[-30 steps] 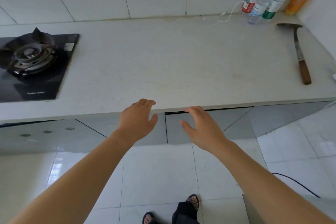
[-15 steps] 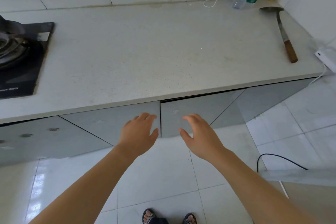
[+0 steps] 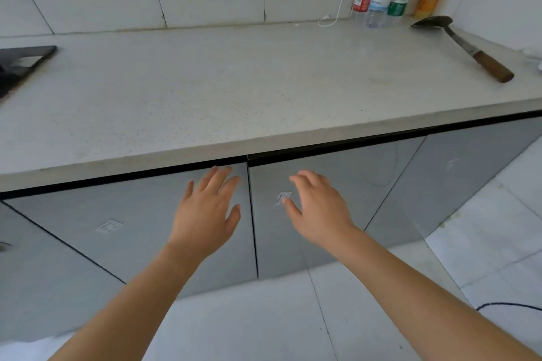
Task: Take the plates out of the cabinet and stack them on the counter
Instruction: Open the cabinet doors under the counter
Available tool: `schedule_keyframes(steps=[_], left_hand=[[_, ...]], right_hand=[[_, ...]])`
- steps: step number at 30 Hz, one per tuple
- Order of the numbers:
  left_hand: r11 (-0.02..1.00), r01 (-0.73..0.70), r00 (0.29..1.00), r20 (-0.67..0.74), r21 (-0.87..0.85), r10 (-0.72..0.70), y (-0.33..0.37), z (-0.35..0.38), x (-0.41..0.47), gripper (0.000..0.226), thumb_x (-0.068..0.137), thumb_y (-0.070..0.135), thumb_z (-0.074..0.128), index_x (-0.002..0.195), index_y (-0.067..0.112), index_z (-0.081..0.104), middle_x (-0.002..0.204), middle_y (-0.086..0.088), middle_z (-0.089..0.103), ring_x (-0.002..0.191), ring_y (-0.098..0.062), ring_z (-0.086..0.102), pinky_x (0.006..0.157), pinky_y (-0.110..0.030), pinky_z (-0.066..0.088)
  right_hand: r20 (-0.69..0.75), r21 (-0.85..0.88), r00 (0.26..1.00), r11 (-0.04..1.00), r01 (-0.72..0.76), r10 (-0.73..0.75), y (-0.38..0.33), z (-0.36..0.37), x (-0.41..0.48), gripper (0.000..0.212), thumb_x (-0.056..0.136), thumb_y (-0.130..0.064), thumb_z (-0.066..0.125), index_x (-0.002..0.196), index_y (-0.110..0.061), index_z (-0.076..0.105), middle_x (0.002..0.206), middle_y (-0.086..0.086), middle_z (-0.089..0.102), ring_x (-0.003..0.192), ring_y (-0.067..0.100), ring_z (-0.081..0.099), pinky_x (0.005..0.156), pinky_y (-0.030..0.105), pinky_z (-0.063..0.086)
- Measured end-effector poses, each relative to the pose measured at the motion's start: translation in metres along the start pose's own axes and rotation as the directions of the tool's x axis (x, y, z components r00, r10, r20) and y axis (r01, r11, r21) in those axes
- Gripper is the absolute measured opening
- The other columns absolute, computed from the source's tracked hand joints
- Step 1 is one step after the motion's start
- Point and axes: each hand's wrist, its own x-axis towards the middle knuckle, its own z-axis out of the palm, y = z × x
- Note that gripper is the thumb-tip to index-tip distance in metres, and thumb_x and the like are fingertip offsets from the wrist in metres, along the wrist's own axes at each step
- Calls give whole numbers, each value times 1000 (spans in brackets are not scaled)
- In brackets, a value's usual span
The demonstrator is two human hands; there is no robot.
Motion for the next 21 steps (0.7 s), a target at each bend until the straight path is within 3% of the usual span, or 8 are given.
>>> schedule_keyframes(steps=[4, 9, 15, 18, 21], left_hand=[[997, -22, 977, -210, 68, 36, -13, 32, 12, 52, 82, 27, 61, 131, 16, 45, 145, -6, 40, 138, -29, 33, 104, -56, 36], [987, -11, 920, -384, 161, 72, -17, 64, 24, 59, 79, 27, 61, 134, 15, 42, 143, -8, 43, 135, -29, 37, 104, -55, 33], [986, -7, 920, -386, 169, 73, -22, 71, 24, 65, 82, 28, 58, 140, 9, 35, 146, -6, 39, 138, -25, 32, 111, -52, 26], [992, -28, 921, -382, 119, 72, -23, 69, 22, 64, 82, 25, 57, 141, 10, 35, 147, -4, 39, 138, -24, 31, 112, -49, 25], [997, -37, 902, -428, 73, 65, -24, 74, 24, 65, 80, 21, 58, 140, 10, 36, 146, -4, 40, 138, -24, 32, 113, -46, 27]], right_hand=[[-215, -8, 976, 999, 39, -40, 15, 27, 15, 49, 94, -37, 43, 135, -10, 39, 142, 6, 37, 131, 25, 33, 102, 36, 36], [-442, -55, 885, 989, 136, -146, 20, 61, 24, 52, 92, -35, 50, 136, -10, 41, 146, 10, 34, 135, 28, 30, 107, 39, 31], [-507, -97, 835, 977, 191, -214, 22, 71, 37, 56, 88, -34, 57, 136, -8, 42, 142, 11, 39, 133, 29, 34, 110, 37, 26], [-520, -113, 830, 979, 168, -202, 27, 71, 43, 57, 85, -34, 62, 132, -6, 47, 136, 13, 46, 128, 32, 40, 108, 42, 29], [-587, -141, 773, 971, 195, -241, 36, 75, 53, 57, 77, -32, 73, 124, -5, 54, 123, 14, 54, 115, 32, 48, 99, 47, 41]])
